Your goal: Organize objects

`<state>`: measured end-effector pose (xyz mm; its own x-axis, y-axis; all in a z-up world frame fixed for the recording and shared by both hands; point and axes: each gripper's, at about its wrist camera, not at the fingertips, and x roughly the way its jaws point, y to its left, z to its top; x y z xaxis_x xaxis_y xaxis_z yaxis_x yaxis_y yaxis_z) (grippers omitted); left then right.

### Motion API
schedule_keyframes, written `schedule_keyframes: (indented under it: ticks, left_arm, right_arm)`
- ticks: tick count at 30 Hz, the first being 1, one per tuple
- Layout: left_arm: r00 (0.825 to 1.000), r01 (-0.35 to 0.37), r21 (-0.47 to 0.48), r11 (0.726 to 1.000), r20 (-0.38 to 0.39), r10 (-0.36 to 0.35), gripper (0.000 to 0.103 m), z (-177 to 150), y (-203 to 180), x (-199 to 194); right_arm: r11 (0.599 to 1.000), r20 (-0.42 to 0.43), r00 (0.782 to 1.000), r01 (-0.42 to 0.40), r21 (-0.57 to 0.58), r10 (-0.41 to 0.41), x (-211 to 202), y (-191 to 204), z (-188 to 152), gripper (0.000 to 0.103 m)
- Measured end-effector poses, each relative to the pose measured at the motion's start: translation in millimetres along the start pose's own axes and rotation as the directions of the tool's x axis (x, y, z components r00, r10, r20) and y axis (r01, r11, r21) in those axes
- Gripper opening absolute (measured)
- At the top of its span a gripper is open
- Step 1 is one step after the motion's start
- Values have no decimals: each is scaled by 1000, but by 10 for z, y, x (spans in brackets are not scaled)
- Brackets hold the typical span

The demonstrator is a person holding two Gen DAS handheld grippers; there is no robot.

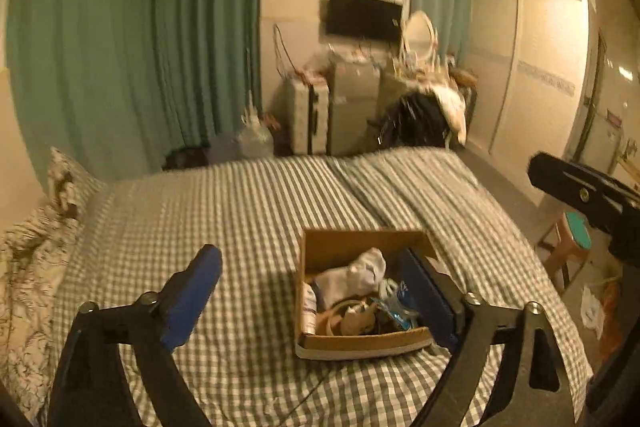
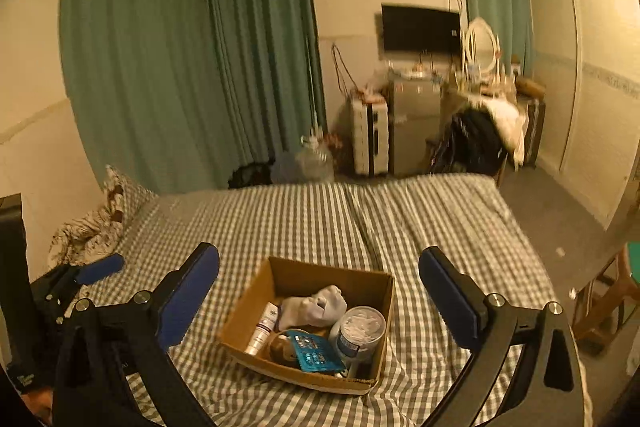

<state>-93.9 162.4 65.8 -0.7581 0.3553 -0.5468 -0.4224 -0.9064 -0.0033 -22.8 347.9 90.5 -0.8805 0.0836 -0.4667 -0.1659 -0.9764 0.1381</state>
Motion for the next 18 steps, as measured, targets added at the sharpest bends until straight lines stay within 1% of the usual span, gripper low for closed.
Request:
schedule_keyframes:
  ticks: [3,5,9,10,13,16,18]
  left_arm:
    - [998,-23,-9,1000,50,23,100,45,66,-271]
    - [995,-50,-12,999,89,51,103,67,109,-467]
    - [985,-83,-17,996,152,85,103,82,180,-737]
    - [983,-88,-21,996,162,90,103,72,212,-783]
    - [974,-111,-41,993,192,117,103,9,285,-913]
    - [966,-135,-66,989,214,146,103,-118,345,-955]
    - [963,-148,-71,986,219,160,103,-203,352,-939]
  right_arm:
    - [1000,55,998,12,-25,-11,-329,149,61,103]
    - [999,88,996,20,-39,-17,-517,235,67,103]
    - [998,124,992,32,-50,-26,-754,343,31,103]
    - [997,135,990,49,-52,-41,-818,376,8,103]
    - [996,180,982,61,-64,-49,-948,438,-72,103]
    - [997,229,973,42,-59,-27,-1036,481,-232,103]
    - [999,256,966,30,-41,-19,-1010,485,-370,103]
